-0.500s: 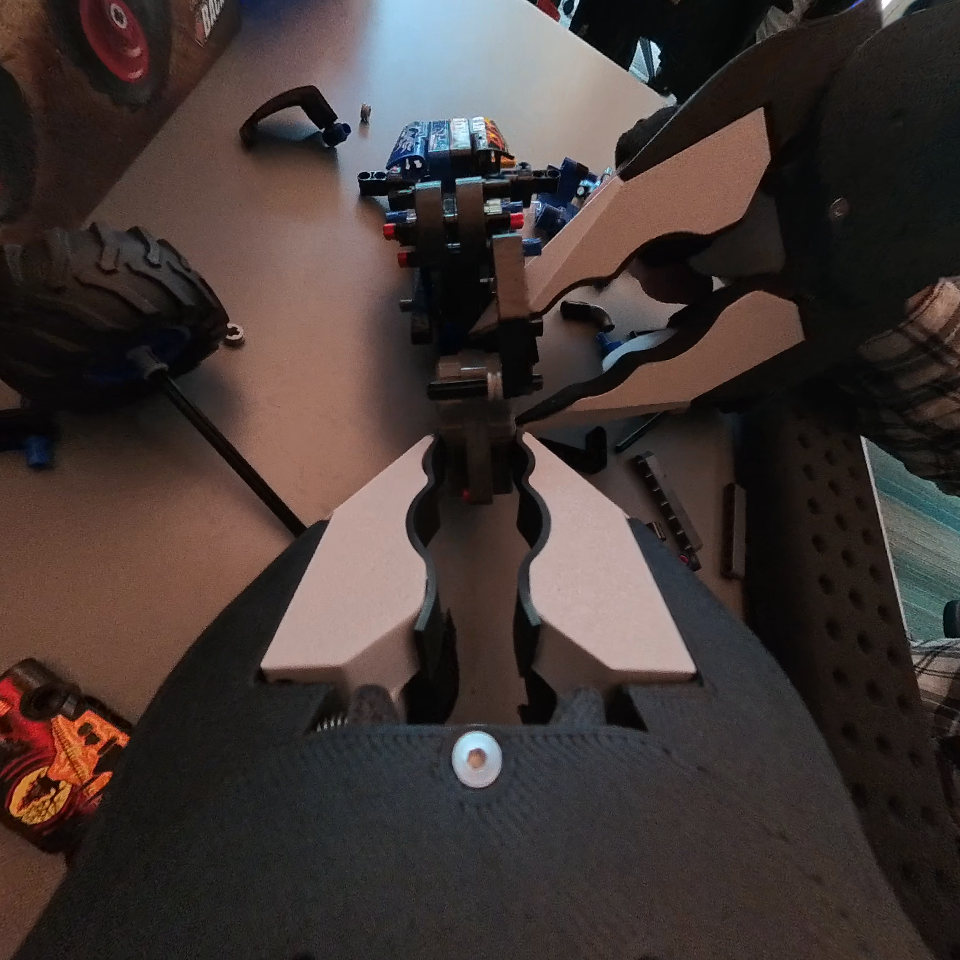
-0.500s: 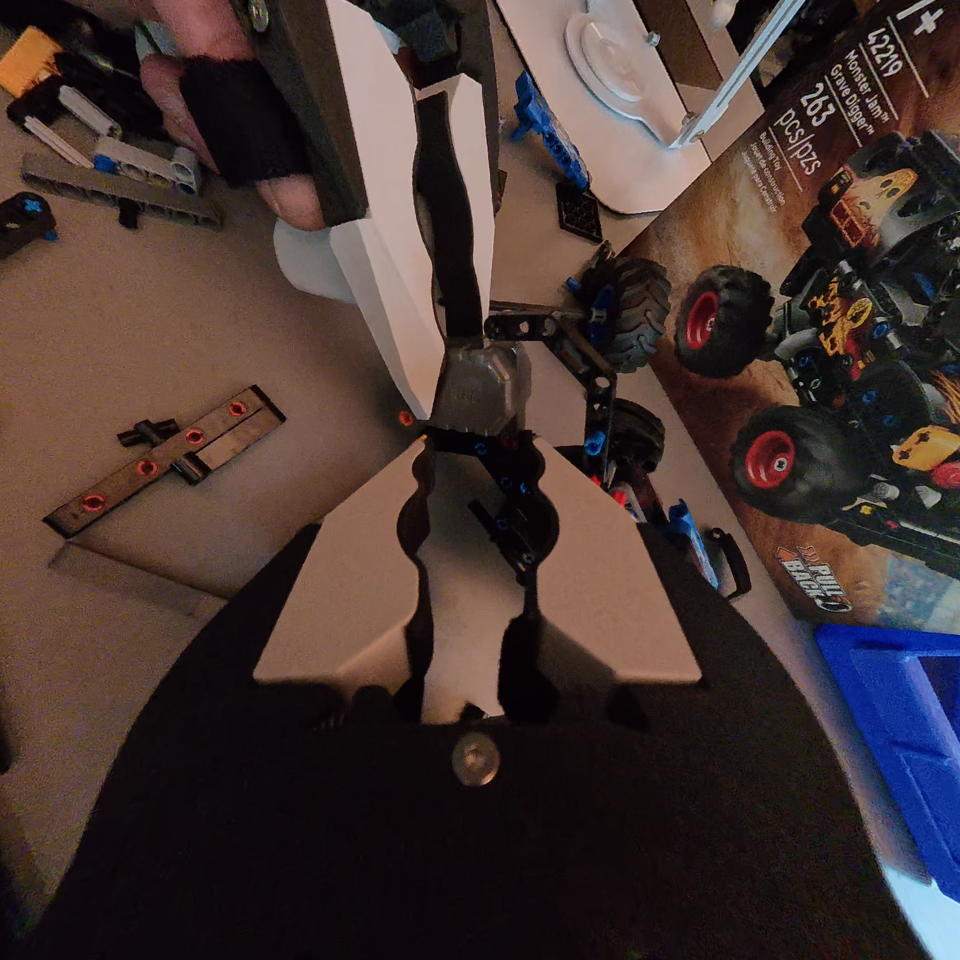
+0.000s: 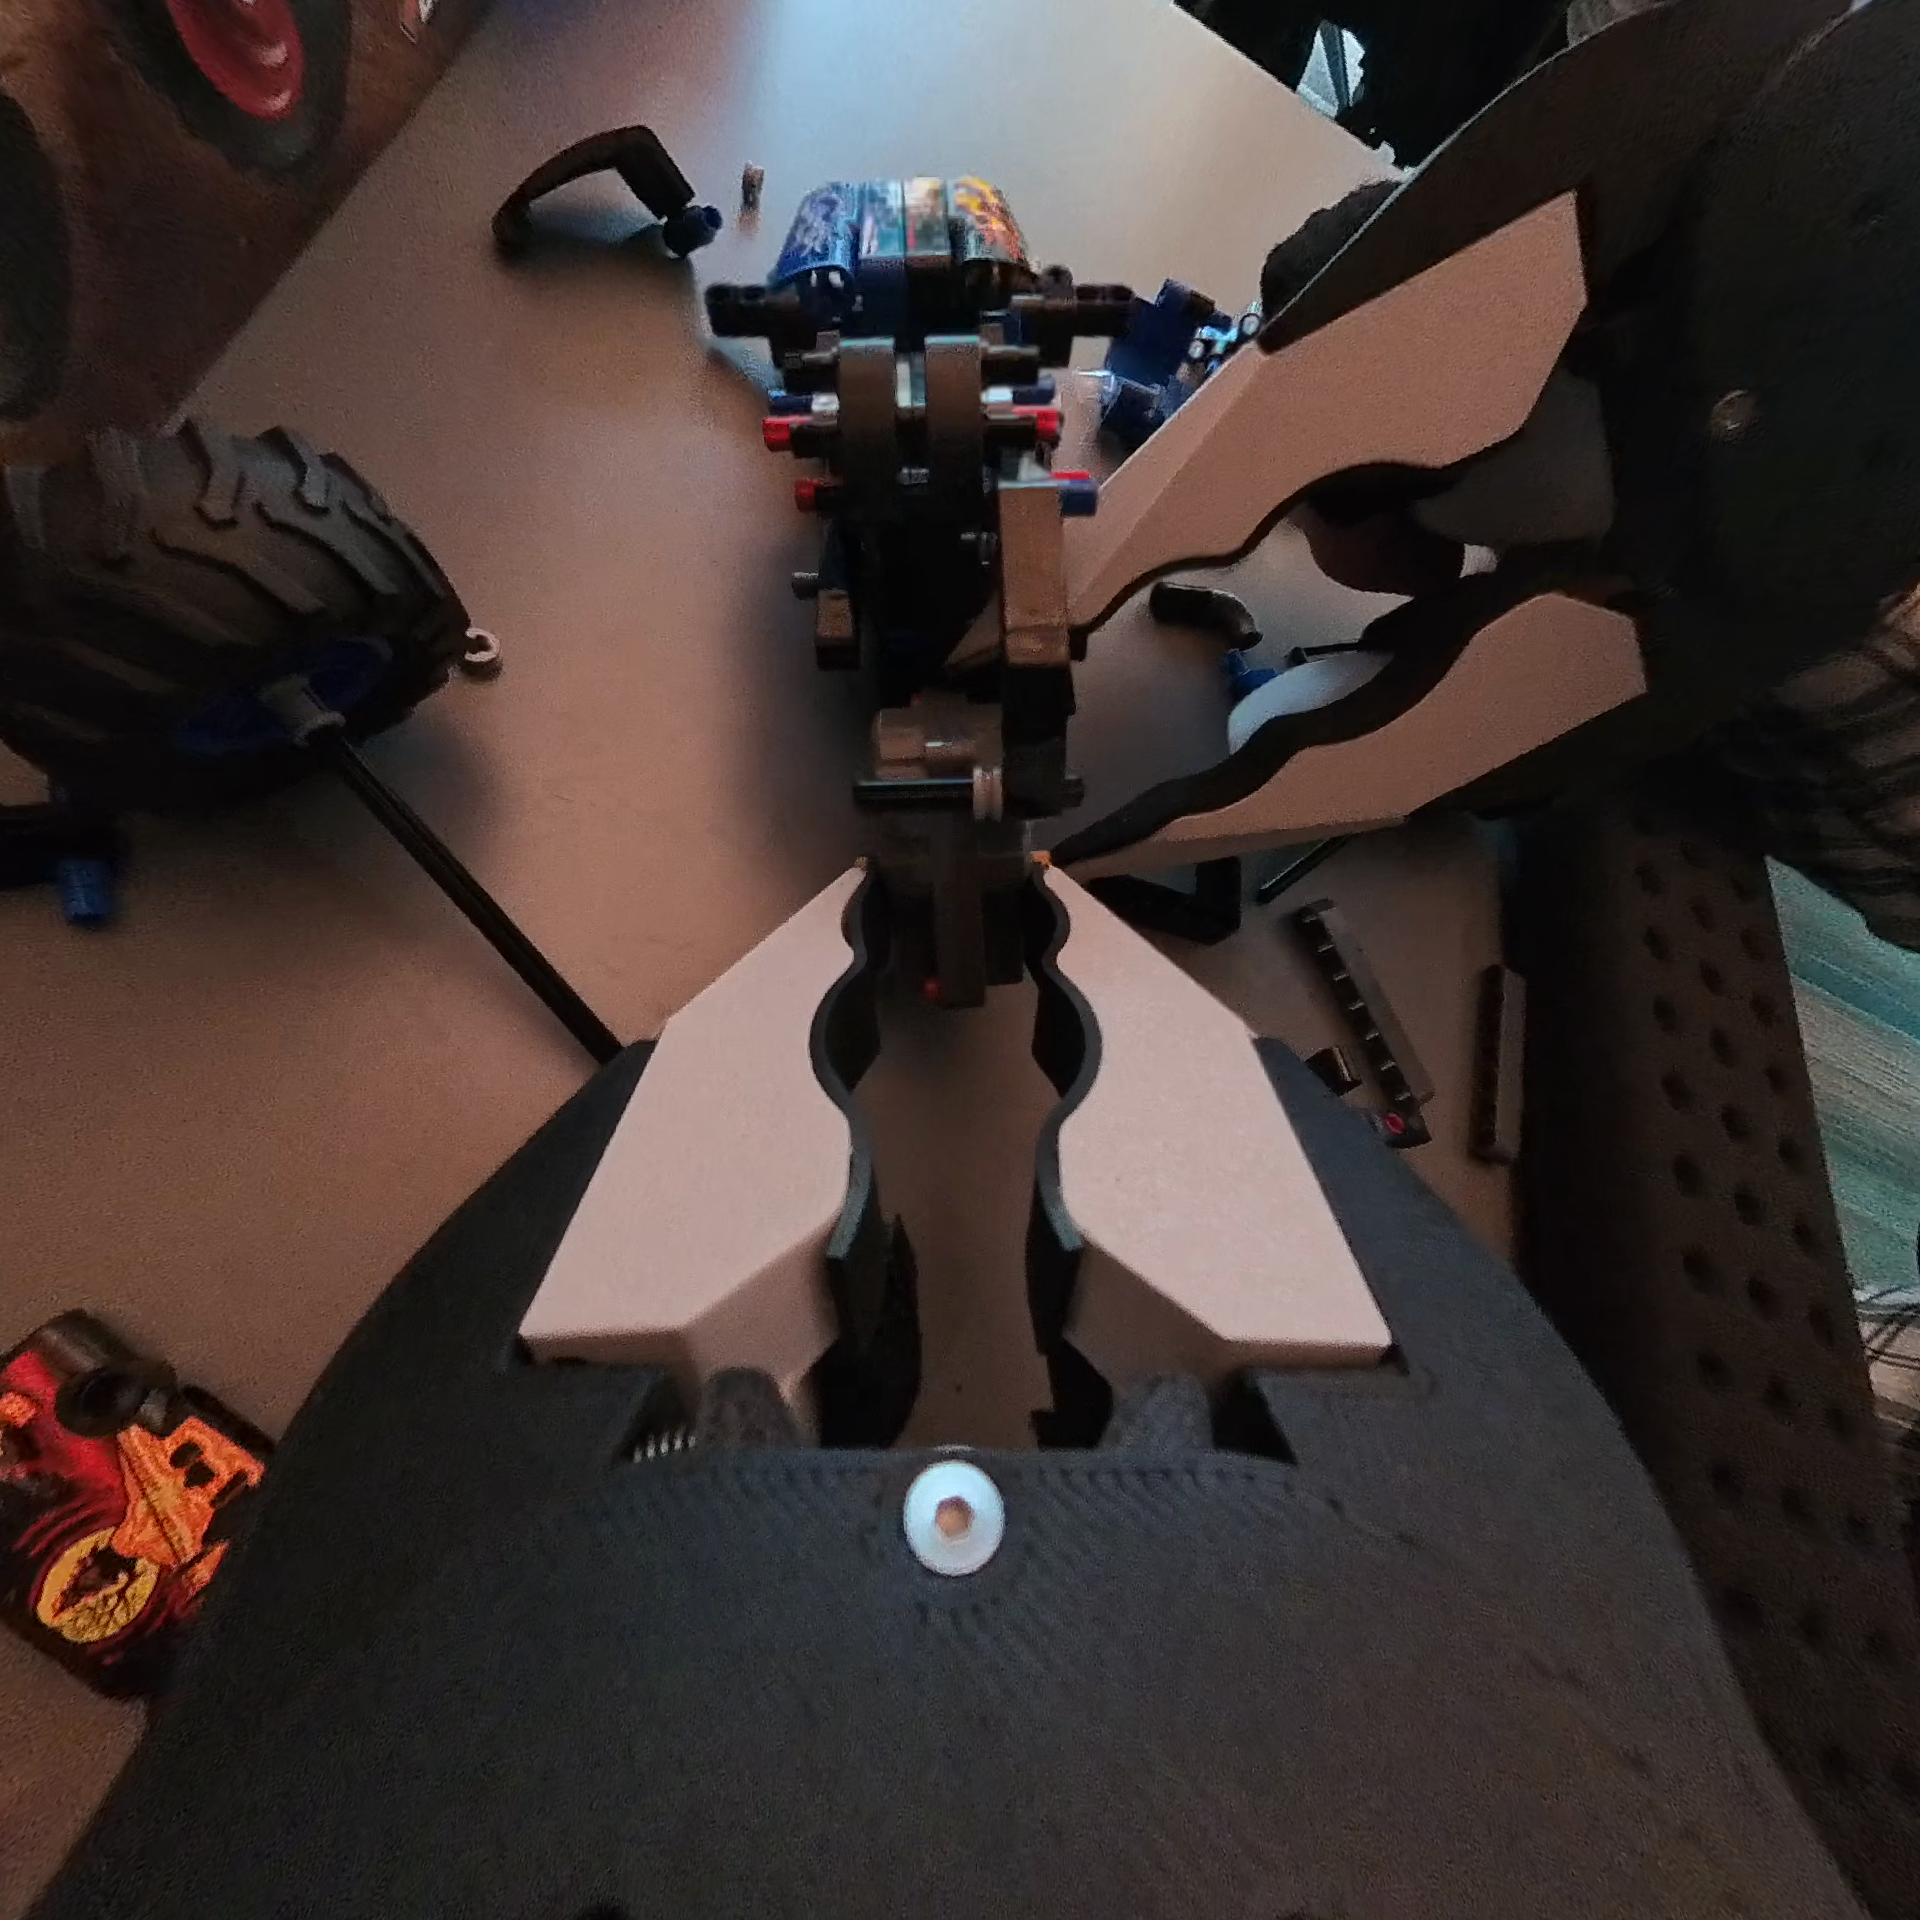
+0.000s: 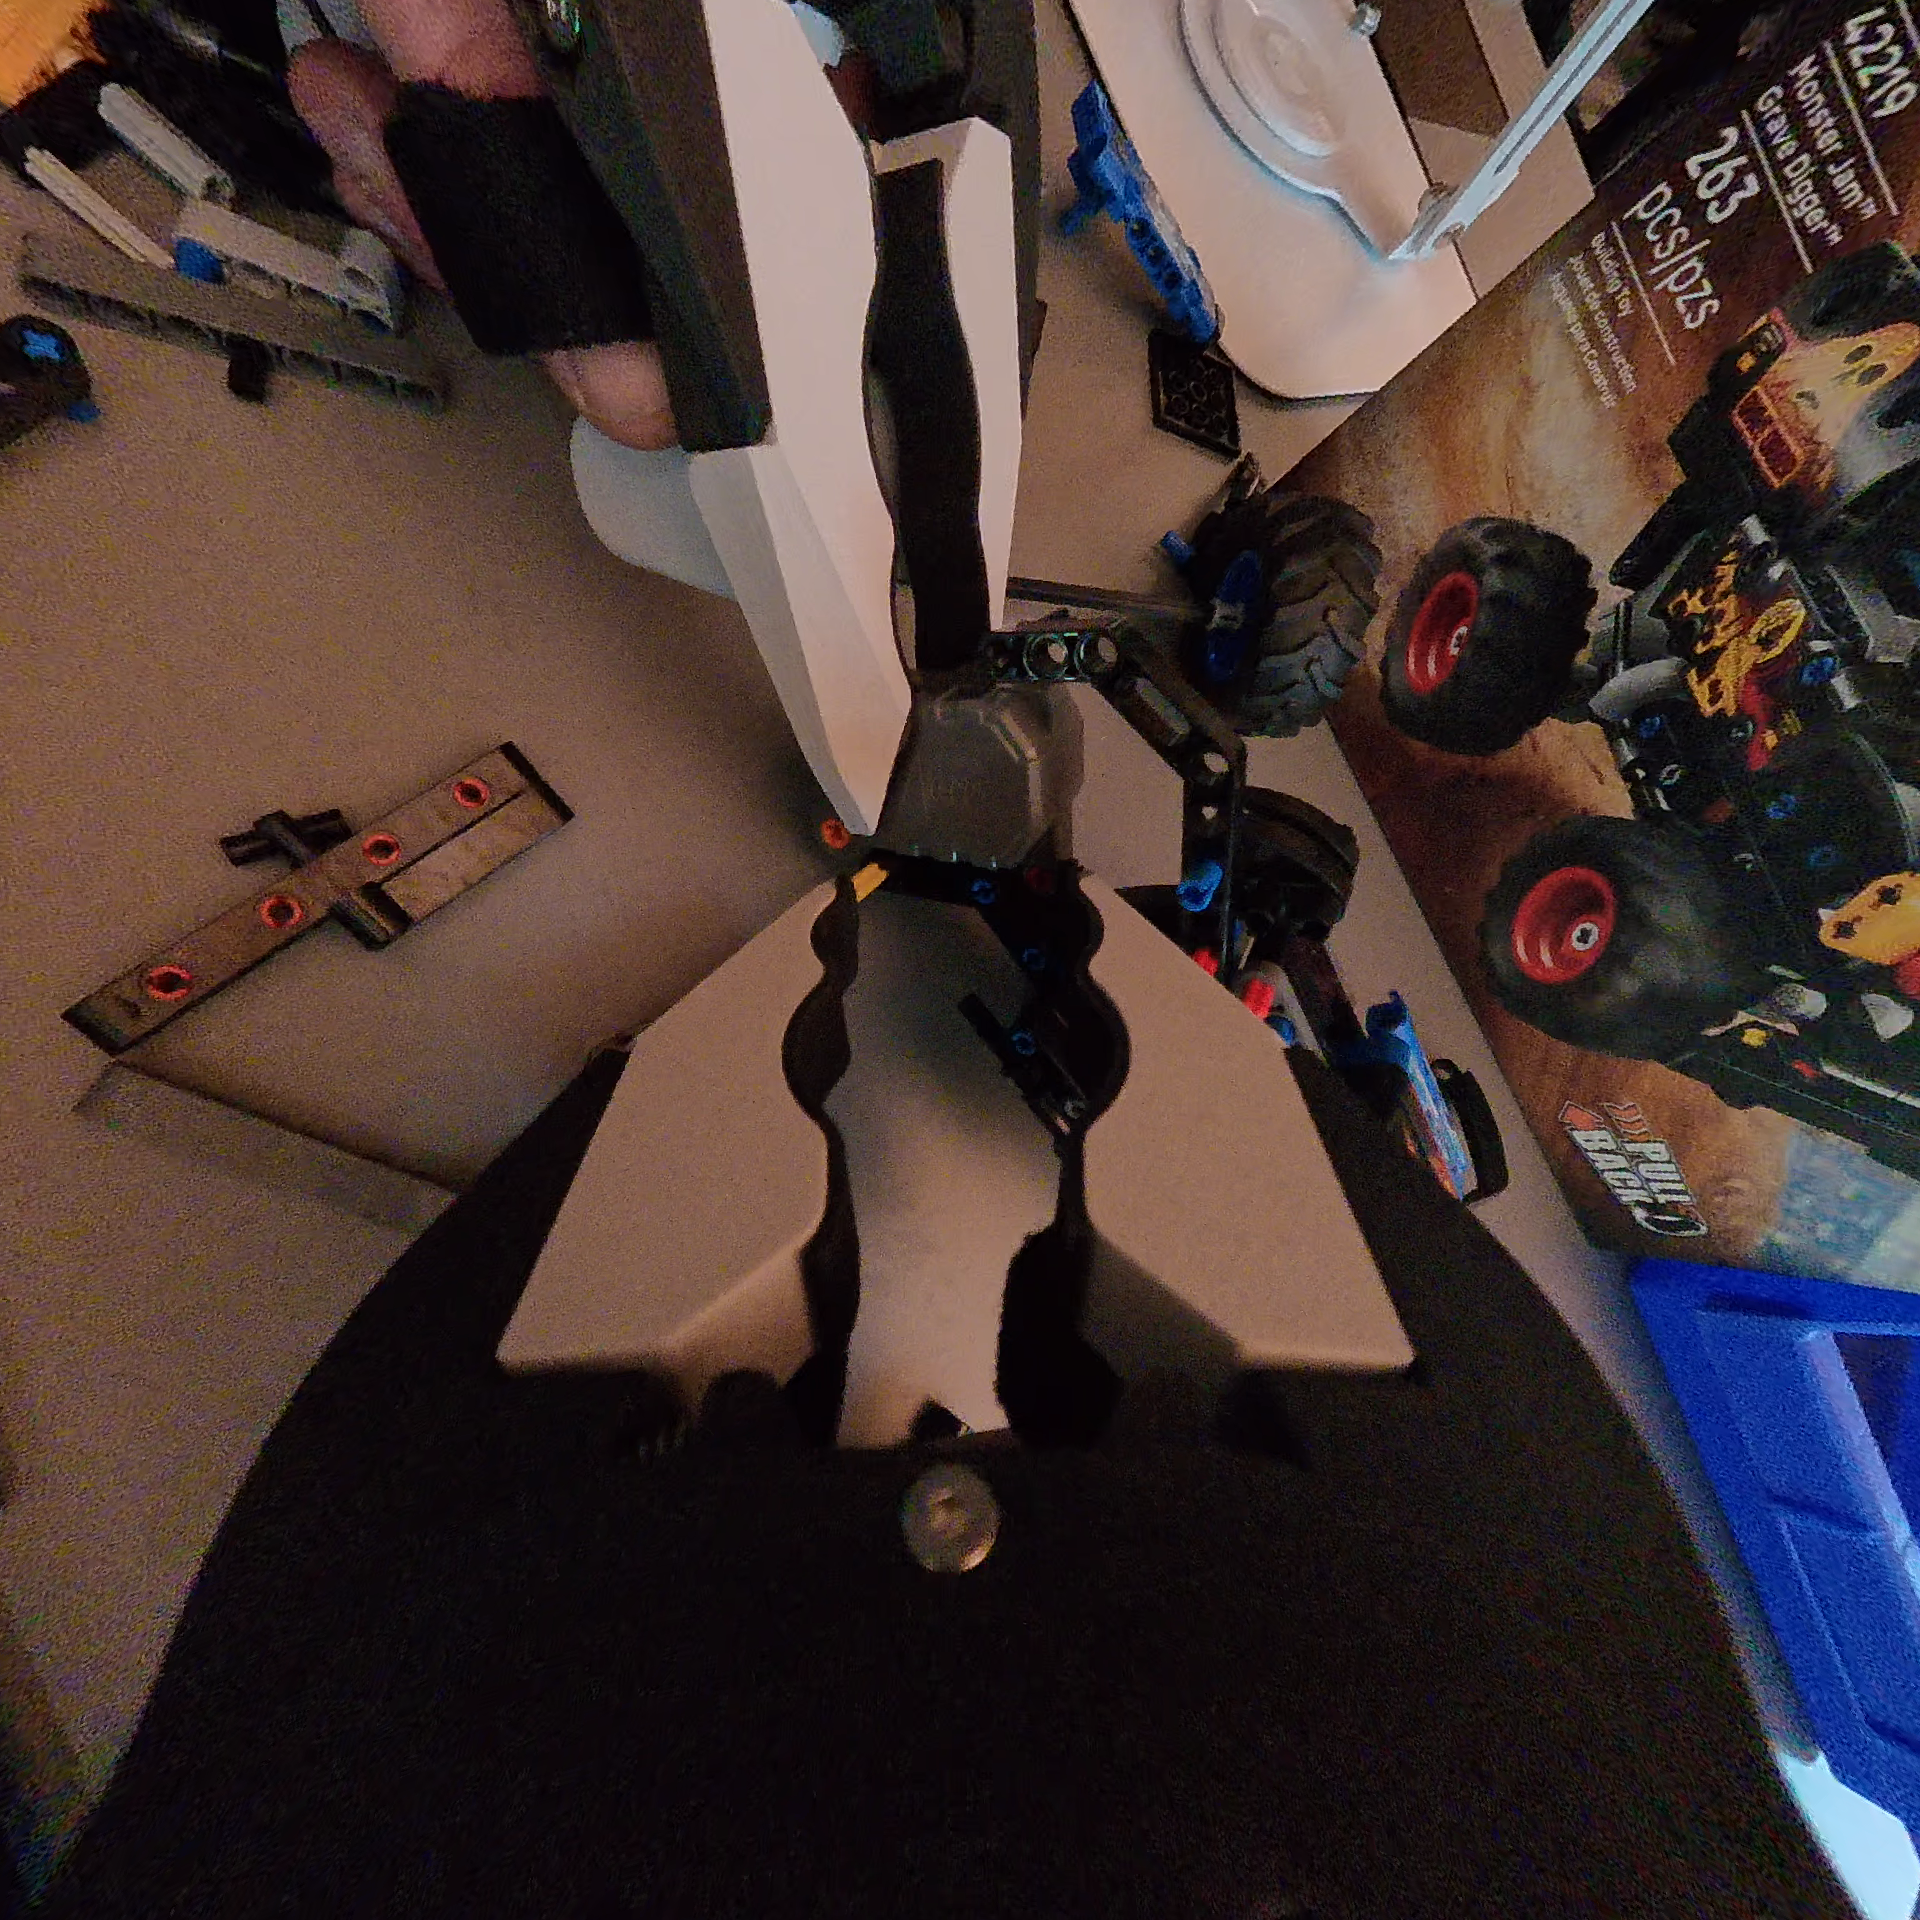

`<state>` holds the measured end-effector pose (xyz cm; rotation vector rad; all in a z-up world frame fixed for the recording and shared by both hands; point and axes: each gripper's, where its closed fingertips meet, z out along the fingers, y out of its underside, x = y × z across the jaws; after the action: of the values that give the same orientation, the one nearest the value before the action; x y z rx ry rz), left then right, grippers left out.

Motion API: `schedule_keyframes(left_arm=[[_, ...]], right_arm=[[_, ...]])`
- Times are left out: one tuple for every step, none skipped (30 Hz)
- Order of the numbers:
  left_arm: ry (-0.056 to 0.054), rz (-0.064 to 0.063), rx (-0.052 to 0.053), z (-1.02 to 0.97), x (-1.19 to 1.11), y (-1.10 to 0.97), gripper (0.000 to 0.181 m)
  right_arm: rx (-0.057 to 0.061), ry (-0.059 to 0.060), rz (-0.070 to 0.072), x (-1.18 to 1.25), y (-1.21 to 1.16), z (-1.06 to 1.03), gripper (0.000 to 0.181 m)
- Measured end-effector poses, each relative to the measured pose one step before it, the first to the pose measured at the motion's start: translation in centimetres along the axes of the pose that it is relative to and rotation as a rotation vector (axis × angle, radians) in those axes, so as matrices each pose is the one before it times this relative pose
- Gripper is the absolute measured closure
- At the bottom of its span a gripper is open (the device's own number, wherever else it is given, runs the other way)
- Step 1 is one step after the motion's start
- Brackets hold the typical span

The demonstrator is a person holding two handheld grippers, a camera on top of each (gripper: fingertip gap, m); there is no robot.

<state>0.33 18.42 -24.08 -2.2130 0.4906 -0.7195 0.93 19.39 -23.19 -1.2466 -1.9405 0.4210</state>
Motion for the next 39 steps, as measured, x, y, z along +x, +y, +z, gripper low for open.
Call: schedule_keyframes(left_arm=[[-0.0048,0.006,-0.0006,0.008,-0.005,-0.007,0.158],[0.0003,-0.0015,-0.0005,0.0,-0.015,0.005,0.158],[0.0001,-0.0068,0.0005,-0.033,-0.068,-0.032,0.158],[0.0006,-0.0006,-0.0011,0.002,-0.011,-0.003,0.158],[0.0163,0.0041,-0.0038,0.11,0.3,0.008,0.158],[-0.0136,0.0058,0.0017,0.048,-0.102,-0.087,0.157],[-0.0034,-0.0027,0.0001,0.025,-0.091,-0.022,0.157],[0.0016,-0.0088,0.0015,0.006,-0.083,-0.04,0.157],[0.0008,0.0038,-0.0015,0.015,-0.057,-0.031,0.157],[0.0016,0.0003,0.001,0.011,-0.091,-0.042,0.157],[0.0024,-0.0042,0.0016,-0.028,-0.09,-0.036,0.157],[-0.0027,0.0005,0.0018,-0.005,-0.051,-0.017,0.157],[-0.0019,0.0074,-0.0019,0.025,0.071,0.026,0.157],[0.0148,0.0008,-0.0048,-0.004,0.243,0.089,0.157],[0.0181,-0.0057,0.0005,-0.074,0.207,0.05,0.157],[0.0221,-0.0187,0.0171,-0.202,0.172,-0.205,0.157],[0.0178,-0.0251,0.024,-0.3,0.014,-0.33,0.157],[0.0222,-0.0251,0.0243,-0.386,0.063,-0.355,0.157],[0.0191,-0.0216,0.0335,-0.448,0.092,-0.502,0.157],[0.0218,-0.0206,0.0276,-0.387,0.186,-0.402,0.158],[0.0198,-0.019,0.0173,-0.248,0.209,-0.216,0.158],[0.0145,-0.01,0.0018,-0.082,0.206,0.028,0.158],[0.0183,-0.0059,-0.0061,0.027,0.3,0.141,0.158],[0.0243,-0.0067,0.0011,0.041,0.385,0.016,0.158],[0.0196,-0.006,0.0092,0.003,0.324,-0.135,0.157],[0.0169,-0.0061,0.0141,-0.049,0.309,-0.243,0.157],[0.0179,-0.0057,0.0126,-0.023,0.34,-0.211,0.156],[0.0037,0.0065,0.0072,-0.095,0.185,-0.154,0.156],[-0.0137,0.0394,0.0005,-0.151,0.226,-0.16,0.156],[-0.0283,0.0695,0.0021,-0.158,0.301,-0.267,0.154],[-0.0287,0.0715,0.0143,-0.109,0.327,-0.471,0.151],[-0.0275,0.069,0.01,-0.08,0.255,-0.404,0.149],[-0.0483,0.0932,-0.0023,-0.14,0.017,-0.304,0.148],[-0.0632,0.1132,0.0075,-0.286,-0.029,-0.601,0.145],[-0.0574,0.0958,0.0269,-0.409,0.004,-0.985,0.138],[-0.0412,0.091,0.0351,-0.425,0.222,-1.145,0.13],[-0.0737,0.1125,0.0274,-0.401,-0.201,-1.017,0.128],[-0.0705,0.1127,0.0055,-0.24,-0.239,-0.62,0.122],[-0.0248,0.0846,-0.0161,-0.005,0.331,-0.203,0.115]], right_arm=[[-0.0087,0.0012,-0.0111,0.049,0.027,0.047,0.144],[-0.0016,-0.0039,-0.0034,0.06,-0.007,0.031,0.144],[0.0061,-0.0061,0.0044,0.098,-0.018,0.06,0.144],[0.0051,-0.0051,-0.0001,0.125,-0.014,0.049,0.145],[-0.0033,0.0219,-0.0121,0.49,0.078,-0.043,0.159],[-0.0009,0.0029,0.0045,0.265,0.111,0.077,0.159],[0.0081,-0.0116,0.0072,0.087,0.026,0.081,0.159],[0.0052,-0.0062,-0.0052,0.059,0.019,0.051,0.159],[-0.0041,0.0005,-0.0053,0.05,0.011,0.037,0.159],[-0.0062,0.0072,-0.0016,0.058,0.017,0.049,0.159],[0.0003,0.0076,0.0017,0.031,-0.004,0.035,0.159],[0.0063,0.0058,0.0005,0.018,0.007,0.019,0.159],[0.0081,-0.002,-0.0027,-0.044,0.007,-0.073,0.158],[0.0082,-0.0132,-0.003,-0.215,0.012,-0.156,0.159],[0.0145,-0.0142,0.0042,-0.216,-0.094,-0.21,0.158],[0.0157,-0.0141,0.0072,-0.186,-0.134,-0.275,0.154],[0.0107,-0.0071,0.0007,-0.084,-0.105,-0.298,0.152],[0.0068,-0.0027,-0.0081,-0.088,-0.088,-0.258,0.15],[0.0094,0.0077,-0.0221,-0.08,-0.209,-0.218,0.145],[0.0083,0.02,-0.0356,-0.007,-0.256,-0.209,0.143],[-0.0008,0.0283,-0.0362,0.118,-0.179,-0.127,0.147],[-0.0042,0.0312,-0.0282,0.225,-0.138,-0.025,0.152],[-0.0042,0.0369,-0.0305,0.351,-0.109,-0.011,0.159],[-0.0026,0.0458,-0.0332,0.52,-0.08,-0.07,0.166],[-0.0043,0.0403,-0.0309,0.455,-0.046,-0.088,0.171],[-0.0054,0.0337,-0.0218,0.374,-0.056,-0.087,0.173],[-0.0038,0.0298,-0.0153,0.345,-0.1,-0.131,0.175],[0.002,0.0086,-0.0013,0.174,-0.096,-0.143,0.175],[0.0186,-0.0087,0.0386,0.102,-0.178,-0.125,0.175],[0.0287,-0.0194,0.0666,0.148,-0.193,-0.145,0.175],[0.0281,-0.0238,0.0609,0.202,-0.187,-0.23,0.175],[0.0218,-0.0185,0.0452,0.219,-0.145,-0.289,0.175],[0.0177,-0.0127,0.041,0.245,-0.05,-0.246,0.175],[0.0178,-0.017,0.0408,0.126,-0.004,-0.199,0.175],[0.0157,-0.0145,0.0369,0.134,0.026,-0.184,0.174],[0.0068,-0.0054,0.0281,0.228,0.077,-0.167,0.175],[0.0085,-0.0021,0.0286,0.272,0.021,-0.154,0.175],[0.0152,-0.0008,0.0338,0.329,-0.087,-0.171,0.175],[0.0164,0.003,0.0316,0.365,-0.161,-0.199,0.175]])
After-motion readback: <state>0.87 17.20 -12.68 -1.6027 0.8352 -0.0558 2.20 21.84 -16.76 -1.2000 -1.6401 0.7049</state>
